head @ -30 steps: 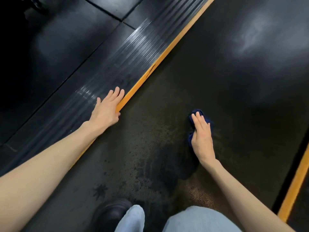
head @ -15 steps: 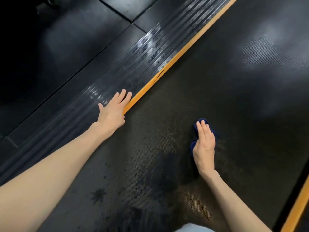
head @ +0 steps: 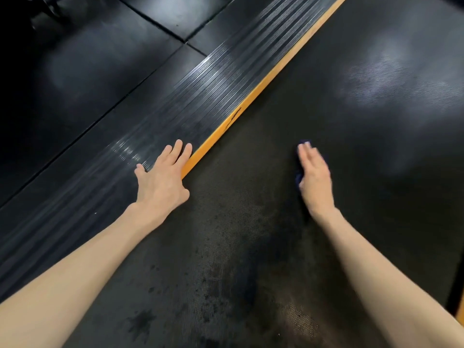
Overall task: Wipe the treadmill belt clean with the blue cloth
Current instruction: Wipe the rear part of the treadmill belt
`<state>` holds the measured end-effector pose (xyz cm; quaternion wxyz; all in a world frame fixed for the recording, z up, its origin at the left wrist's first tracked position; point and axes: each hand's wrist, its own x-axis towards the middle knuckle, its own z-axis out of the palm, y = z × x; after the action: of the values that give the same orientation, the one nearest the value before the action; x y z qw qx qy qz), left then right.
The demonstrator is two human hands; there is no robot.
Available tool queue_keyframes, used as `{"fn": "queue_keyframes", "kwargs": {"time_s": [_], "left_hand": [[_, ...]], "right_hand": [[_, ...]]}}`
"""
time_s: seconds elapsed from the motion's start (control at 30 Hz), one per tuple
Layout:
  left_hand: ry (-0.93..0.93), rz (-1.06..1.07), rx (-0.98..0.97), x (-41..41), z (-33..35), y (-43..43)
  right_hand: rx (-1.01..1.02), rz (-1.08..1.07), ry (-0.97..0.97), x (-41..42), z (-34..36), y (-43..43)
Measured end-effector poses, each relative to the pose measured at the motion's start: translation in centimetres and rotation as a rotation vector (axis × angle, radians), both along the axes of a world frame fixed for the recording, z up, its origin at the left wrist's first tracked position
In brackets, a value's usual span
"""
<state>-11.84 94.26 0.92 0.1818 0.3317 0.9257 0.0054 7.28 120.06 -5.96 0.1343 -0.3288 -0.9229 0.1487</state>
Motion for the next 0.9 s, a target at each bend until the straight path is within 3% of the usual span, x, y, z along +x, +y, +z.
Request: {"fn": "queue_keyframes", "kwargs": {"time_s": [0.07,0.1,0.13,0.23,0.3,0.37,0.47,0.5,0.57,0.63,0.7,0.73,0.87,0.9], "left_hand": [[0.019,-0.006,0.007,0.1,-0.2,-0.1],[0.032,-0.007,0.014,0.1,-0.3,-0.2],[0.043,-0.012,0.021,0.1,-0.4,-0.3],[0.067,-0.024,0.032,-0.2,-0.7,-0.7],[0.069,-0.042,0.025,-0.1,-0.7,-0.8],[0.066,-0.056,0.03,0.0,-0.6,-0.7],[0.062,-0.057,0.029,-0.2,-0.5,-0.7],[0.059,-0.056,0.022,-0.3,-0.4,-0.7],[0.047,-0.048,0.019,-0.2,-0.3,-0.6],[0.043,-0.042,0.024,0.0,-0.2,-0.7],[0.041,-0.046,0.027,0.0,-0.2,-0.7],[0.046,-0.053,0.028,0.0,-0.2,-0.7],[0.055,-0.053,0.02,0.2,-0.4,-0.6],[0.059,-0.047,0.025,0.2,-0.5,-0.6]], "right_hand": [[-0.071,-0.253,0.054,-2.3,0.2,-0.6],[-0.077,-0.258,0.08,-3.4,0.6,-2.4],[-0.06,-0.176,0.061,-3.8,0.9,-5.1],[-0.041,0.351,-0.073,-0.1,0.3,-13.6],[-0.008,0.546,-0.054,2.7,0.3,-12.4],[0.058,0.407,-0.035,3.5,0.0,-7.8],[-0.106,-0.119,0.063,2.0,0.5,-3.7],[-0.125,-0.177,0.085,1.4,0.6,-5.1],[-0.076,-0.044,0.094,1.3,0.2,-9.9],[-0.066,0.301,0.024,3.1,-0.4,-12.7],[0.002,0.472,-0.006,4.2,-0.2,-9.7],[0.036,0.403,-0.006,4.3,-0.3,-7.3],[-0.142,-0.269,0.188,1.5,0.5,-3.4],[-0.174,-0.283,0.225,0.6,0.4,-5.3]]}}
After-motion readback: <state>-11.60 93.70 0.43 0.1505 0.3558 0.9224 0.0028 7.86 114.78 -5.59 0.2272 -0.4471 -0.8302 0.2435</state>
